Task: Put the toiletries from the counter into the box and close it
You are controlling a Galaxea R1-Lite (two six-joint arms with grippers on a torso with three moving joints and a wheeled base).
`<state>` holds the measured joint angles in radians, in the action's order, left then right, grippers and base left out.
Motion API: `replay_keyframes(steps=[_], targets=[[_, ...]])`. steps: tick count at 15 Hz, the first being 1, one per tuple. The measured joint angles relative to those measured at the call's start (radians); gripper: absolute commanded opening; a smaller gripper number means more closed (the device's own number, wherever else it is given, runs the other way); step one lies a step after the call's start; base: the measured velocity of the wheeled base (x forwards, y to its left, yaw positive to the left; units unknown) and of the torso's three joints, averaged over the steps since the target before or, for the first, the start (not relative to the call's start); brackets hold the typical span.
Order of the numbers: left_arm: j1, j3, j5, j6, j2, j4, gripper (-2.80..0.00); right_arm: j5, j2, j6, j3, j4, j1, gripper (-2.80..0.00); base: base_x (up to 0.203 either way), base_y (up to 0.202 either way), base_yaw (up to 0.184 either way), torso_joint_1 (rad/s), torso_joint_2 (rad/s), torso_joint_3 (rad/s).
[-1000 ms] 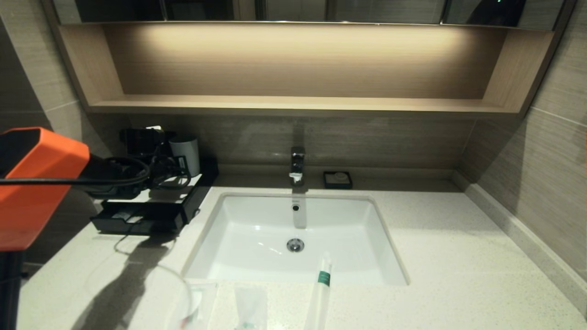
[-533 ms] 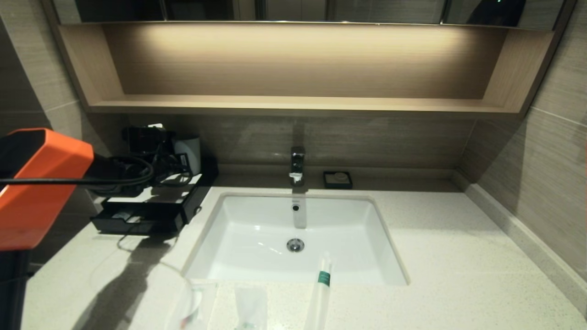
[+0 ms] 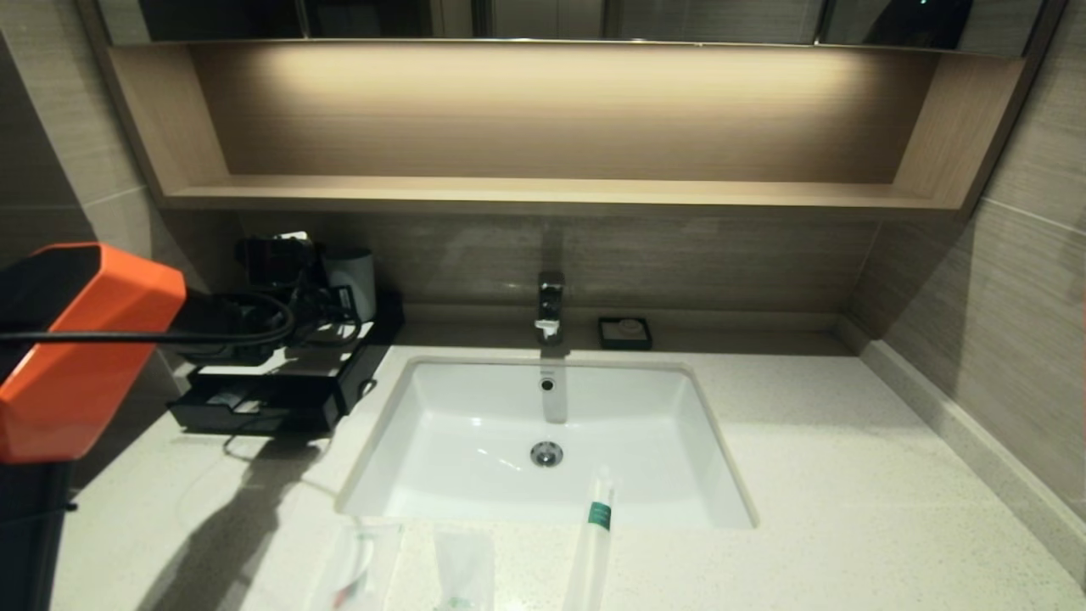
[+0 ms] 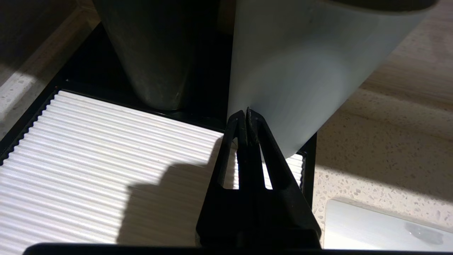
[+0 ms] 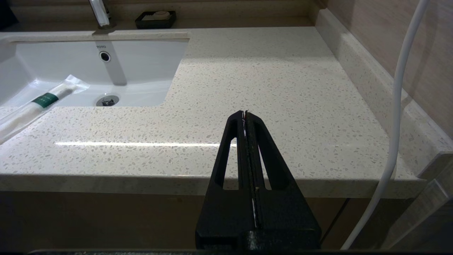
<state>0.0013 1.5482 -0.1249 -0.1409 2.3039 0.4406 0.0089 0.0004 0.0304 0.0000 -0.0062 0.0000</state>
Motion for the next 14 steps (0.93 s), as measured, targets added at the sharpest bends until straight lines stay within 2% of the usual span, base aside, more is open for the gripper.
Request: replay_keyframes(steps=[14], targets=[[0.001, 0.028, 0.000, 0.001, 0.049, 0.007, -2.80, 0.000, 0.000, 0.001, 0.000, 0.000, 0.000, -2.80, 0.000, 0.000, 0.000, 0.000, 0.00, 0.000]])
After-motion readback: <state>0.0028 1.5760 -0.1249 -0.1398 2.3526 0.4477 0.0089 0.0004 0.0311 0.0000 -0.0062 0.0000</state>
